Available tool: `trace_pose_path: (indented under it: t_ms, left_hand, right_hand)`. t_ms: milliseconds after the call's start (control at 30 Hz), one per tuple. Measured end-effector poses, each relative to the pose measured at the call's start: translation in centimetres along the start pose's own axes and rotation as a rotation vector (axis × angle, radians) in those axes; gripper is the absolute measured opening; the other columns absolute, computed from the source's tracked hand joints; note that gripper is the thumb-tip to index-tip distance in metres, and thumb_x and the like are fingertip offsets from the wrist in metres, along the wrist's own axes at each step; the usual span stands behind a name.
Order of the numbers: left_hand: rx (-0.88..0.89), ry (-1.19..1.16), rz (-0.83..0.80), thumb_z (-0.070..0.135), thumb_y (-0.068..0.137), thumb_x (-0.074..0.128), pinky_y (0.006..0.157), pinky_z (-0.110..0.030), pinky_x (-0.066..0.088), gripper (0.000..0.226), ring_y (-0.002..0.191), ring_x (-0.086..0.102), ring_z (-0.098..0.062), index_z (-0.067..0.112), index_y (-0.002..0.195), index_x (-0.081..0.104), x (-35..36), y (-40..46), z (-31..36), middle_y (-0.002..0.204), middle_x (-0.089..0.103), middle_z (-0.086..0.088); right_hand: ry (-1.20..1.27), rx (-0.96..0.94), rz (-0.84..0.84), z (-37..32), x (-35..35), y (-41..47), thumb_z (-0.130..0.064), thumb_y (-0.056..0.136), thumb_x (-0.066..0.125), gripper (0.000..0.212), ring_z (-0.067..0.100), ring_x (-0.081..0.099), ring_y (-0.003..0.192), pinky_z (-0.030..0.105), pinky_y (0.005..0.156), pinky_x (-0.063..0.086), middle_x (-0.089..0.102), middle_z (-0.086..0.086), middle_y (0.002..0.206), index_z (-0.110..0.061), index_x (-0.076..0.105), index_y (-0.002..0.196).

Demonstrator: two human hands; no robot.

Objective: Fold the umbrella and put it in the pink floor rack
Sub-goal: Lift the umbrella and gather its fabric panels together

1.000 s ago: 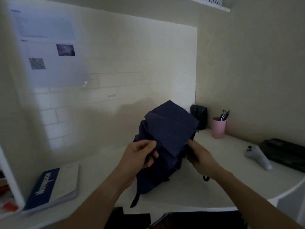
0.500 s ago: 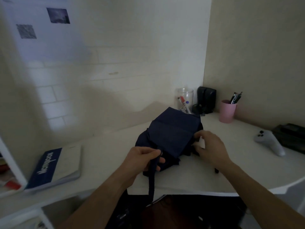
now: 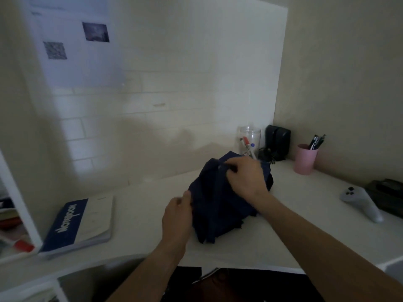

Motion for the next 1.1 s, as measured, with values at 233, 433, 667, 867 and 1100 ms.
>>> trace_pose_path:
  t_ms: [233,433,667,867,1100]
  left_hand:
    - [-0.252,-0.327,-0.205,0.034,0.068,0.094,0.102,-0.045,0.054,0.088,0.114,0.063,-0.032,0.001,0.139,0.053,6.1,-0.7,0.4,0.134,0.063,-0.015]
    - [-0.342,-0.677,-0.319,0.087,0.048,0.078,0.105,-0.056,0.051,0.11,0.121,0.065,-0.033,0.025,0.136,0.058,11.2,1.3,0.1,0.134,0.067,-0.008]
    - [-0.224,-0.671,-0.061,0.064,0.023,0.1,0.101,-0.053,0.054,0.142,0.121,0.062,-0.027,0.028,0.148,0.042,8.9,1.1,1.5,0.142,0.058,0.003]
    - [-0.524,-0.835,-0.744,0.063,0.052,0.094,0.079,-0.044,0.058,0.1,0.072,0.068,-0.033,0.003,0.127,0.067,12.5,-3.0,4.0,0.095,0.069,-0.021]
    - [-0.448,-1.007,-0.649,0.004,0.093,0.069,0.077,-0.044,0.061,0.018,0.071,0.07,-0.026,-0.01,0.102,0.07,12.7,-2.1,7.3,0.09,0.074,-0.019]
  right_hand:
    - [0.685,0.423,-0.092,-1.2,-3.1,6.4,-0.018,0.093,0.06,0.017,0.021,0.053,0.07,0.027,0.059,0.043,0.055,0.009,0.074,-0.008,0.06,0.079]
    - [0.939,0.447,-0.077,-4.7,-6.8,10.5,-0.004,0.093,0.058,0.014,0.021,0.061,0.068,0.027,0.056,0.056,0.06,0.011,0.077,-0.003,0.058,0.079]
    - [1.281,0.406,0.06,-7.9,-11.8,15.3,-0.003,0.092,0.066,0.015,0.026,0.069,0.087,0.03,0.063,0.06,0.068,0.016,0.097,0.006,0.063,0.103]
    - [1.269,0.345,0.101,-9.9,-11.9,18.1,-0.013,0.101,0.053,0.016,0.014,0.059,0.069,0.016,0.047,0.051,0.059,0.006,0.091,-0.006,0.053,0.115]
    - [1.413,0.362,0.19,-5.8,-11.3,17.1,-0.012,0.096,0.062,0.036,0.02,0.066,0.096,0.026,0.074,0.058,0.066,0.007,0.103,0.003,0.056,0.129]
Point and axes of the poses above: each hand's wrist, its own y-axis towards the middle knuckle, its own x-axis out of the palm, z = x × y, the point moved 8 cm from there along y, towards the middle knuckle
